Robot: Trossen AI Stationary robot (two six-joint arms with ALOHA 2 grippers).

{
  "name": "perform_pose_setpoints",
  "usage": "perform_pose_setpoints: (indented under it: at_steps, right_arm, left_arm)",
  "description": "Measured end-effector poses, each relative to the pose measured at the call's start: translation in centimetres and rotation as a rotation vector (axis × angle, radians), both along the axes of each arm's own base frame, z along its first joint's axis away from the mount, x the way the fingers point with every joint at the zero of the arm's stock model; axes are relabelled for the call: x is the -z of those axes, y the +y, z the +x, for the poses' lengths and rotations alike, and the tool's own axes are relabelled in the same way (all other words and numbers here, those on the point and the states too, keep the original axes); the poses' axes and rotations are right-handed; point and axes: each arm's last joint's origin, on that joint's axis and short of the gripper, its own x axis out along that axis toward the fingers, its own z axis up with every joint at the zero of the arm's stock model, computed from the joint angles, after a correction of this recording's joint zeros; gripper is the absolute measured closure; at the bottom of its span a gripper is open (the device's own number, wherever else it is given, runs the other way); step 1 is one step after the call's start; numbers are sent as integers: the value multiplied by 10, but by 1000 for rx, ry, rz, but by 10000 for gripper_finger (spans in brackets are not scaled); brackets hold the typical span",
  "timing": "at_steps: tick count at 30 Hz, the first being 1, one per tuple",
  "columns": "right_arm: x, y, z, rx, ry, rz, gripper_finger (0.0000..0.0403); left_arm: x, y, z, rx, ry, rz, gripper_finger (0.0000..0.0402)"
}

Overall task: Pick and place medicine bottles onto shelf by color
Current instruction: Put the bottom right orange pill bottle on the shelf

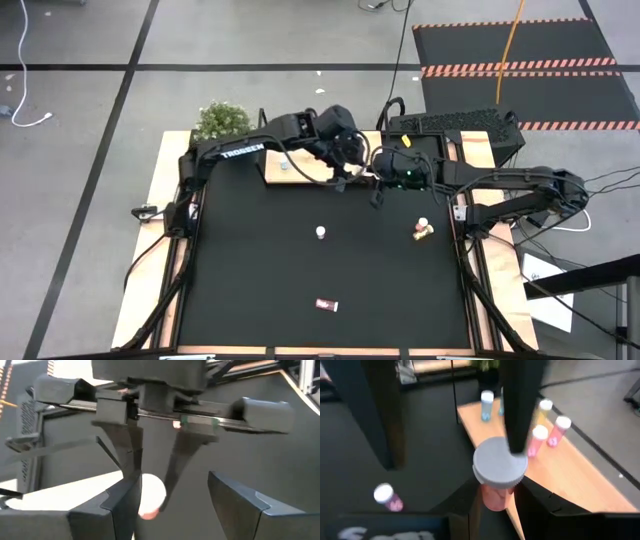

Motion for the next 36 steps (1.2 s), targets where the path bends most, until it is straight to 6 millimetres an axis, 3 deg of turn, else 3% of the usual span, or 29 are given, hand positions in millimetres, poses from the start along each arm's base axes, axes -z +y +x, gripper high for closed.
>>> perform_pose_setpoints:
  at_steps: [5,28,36]
  right_arm:
    - [2,5,0,-24,20,7,307]
    - [0,9,2,-54,-11,8,307]
    - [0,8,1,-32,-1,0,307]
  left_arm:
    - [7,1,8,-21,-16,-16,174]
    - [16,0,6,-17,66,64,175]
    - [14,3,7,-42,46,89,232]
